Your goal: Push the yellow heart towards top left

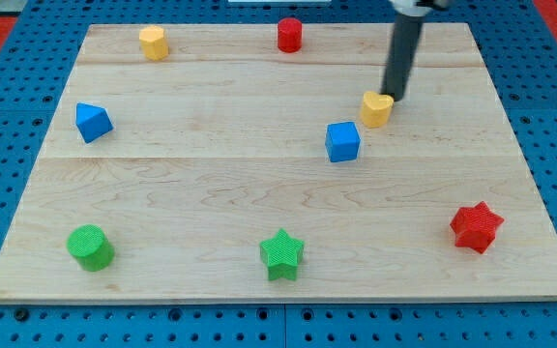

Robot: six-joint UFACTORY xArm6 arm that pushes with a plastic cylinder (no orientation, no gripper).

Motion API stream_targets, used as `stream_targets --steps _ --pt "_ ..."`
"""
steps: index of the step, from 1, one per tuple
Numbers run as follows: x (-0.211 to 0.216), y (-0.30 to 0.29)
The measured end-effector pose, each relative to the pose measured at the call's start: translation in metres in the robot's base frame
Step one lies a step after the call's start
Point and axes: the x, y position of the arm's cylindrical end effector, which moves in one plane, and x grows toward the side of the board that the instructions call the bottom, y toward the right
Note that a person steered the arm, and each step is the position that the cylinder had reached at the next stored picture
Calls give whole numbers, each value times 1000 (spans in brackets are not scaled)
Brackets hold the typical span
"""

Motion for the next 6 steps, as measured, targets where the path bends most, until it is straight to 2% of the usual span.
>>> stream_targets --steps 1,2,4,6 --pt "13 1" --pt "45 -34" --pt "13 -112" --pt "-30 -131"
